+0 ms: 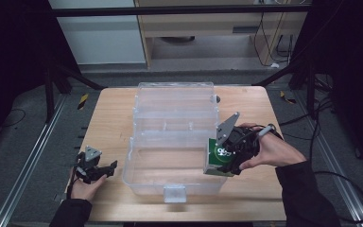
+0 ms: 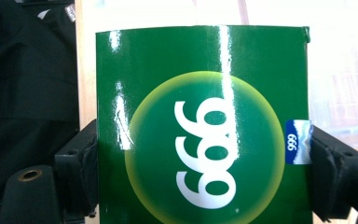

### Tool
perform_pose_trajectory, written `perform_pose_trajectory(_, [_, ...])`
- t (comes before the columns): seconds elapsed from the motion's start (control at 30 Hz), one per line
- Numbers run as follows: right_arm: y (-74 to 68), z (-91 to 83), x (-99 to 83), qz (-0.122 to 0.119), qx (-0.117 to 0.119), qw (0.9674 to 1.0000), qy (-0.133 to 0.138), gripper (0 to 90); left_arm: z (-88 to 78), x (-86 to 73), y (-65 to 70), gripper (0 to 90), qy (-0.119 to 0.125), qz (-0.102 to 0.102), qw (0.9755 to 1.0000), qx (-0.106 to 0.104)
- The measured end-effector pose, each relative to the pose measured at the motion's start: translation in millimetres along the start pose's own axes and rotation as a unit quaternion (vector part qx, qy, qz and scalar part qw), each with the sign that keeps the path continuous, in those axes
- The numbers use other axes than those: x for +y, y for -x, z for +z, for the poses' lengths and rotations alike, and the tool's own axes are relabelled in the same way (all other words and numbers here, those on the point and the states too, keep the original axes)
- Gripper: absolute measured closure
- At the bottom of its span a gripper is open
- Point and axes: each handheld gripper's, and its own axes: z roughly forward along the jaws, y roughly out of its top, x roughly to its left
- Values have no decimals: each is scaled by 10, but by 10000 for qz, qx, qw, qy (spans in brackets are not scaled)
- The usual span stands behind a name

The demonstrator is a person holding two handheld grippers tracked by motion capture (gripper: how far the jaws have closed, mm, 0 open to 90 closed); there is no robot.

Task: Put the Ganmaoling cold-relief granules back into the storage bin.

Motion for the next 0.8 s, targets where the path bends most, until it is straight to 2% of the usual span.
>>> perform_pose_trajectory(0.3, [20, 87, 113, -41, 36, 10000, 58, 164, 2, -1, 3, 238, -4, 15, 10000, -2])
perform_pose_trajectory(0.8, [45, 276, 187, -128, 17, 9999, 94, 163, 2, -4, -6, 241, -2, -13, 10000, 6])
